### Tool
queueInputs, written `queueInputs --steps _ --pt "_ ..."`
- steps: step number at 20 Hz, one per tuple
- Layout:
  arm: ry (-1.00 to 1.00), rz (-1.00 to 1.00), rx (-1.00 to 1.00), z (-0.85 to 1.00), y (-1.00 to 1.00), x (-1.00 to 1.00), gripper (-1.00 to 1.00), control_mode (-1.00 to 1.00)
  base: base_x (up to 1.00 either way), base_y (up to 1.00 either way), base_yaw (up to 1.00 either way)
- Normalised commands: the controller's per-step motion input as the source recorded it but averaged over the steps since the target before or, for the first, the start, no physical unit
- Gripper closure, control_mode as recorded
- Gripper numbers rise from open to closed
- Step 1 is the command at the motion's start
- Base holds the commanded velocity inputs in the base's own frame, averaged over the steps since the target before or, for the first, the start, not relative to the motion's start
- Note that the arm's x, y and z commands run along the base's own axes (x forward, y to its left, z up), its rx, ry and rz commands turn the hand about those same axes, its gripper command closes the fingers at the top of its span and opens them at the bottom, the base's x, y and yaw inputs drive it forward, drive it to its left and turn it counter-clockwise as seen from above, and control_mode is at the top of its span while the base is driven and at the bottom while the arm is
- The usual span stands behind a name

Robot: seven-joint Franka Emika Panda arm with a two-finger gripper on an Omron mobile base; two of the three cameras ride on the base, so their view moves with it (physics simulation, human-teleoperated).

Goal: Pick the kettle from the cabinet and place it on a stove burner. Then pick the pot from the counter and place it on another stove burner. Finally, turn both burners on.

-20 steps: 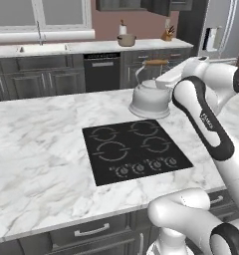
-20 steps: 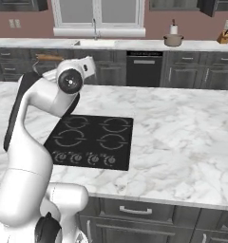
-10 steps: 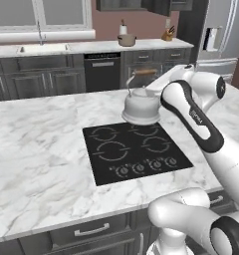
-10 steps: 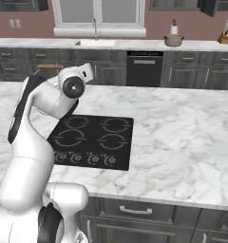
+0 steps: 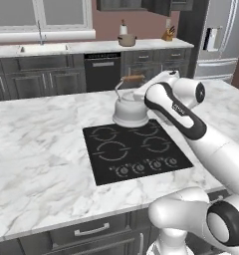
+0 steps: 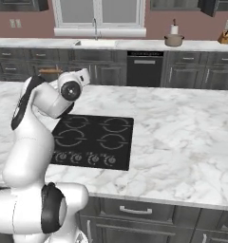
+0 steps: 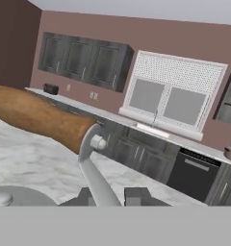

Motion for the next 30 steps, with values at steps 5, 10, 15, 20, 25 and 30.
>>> queueInputs --steps 5,10,15,20,25,30 --pt "-0.03 0.00 0.00 -0.33 0.22 0.50 1.00 -1.00 0.00 0.00 0.00" --pt "-0.05 0.00 -0.01 -0.36 0.14 0.55 1.00 -1.00 0.00 0.00 0.00" --pt "-0.01 -0.01 -0.05 -0.37 0.02 0.56 1.00 -1.00 0.00 0.00 0.00" --pt "0.00 0.00 -0.03 -0.40 0.00 0.56 1.00 -1.00 0.00 0.00 0.00" --pt "0.00 0.00 -0.01 -0.33 0.00 0.43 1.00 -1.00 0.00 0.00 0.00" --pt "-0.01 0.00 0.00 -0.36 0.00 0.32 1.00 -1.00 0.00 0.00 0.00"
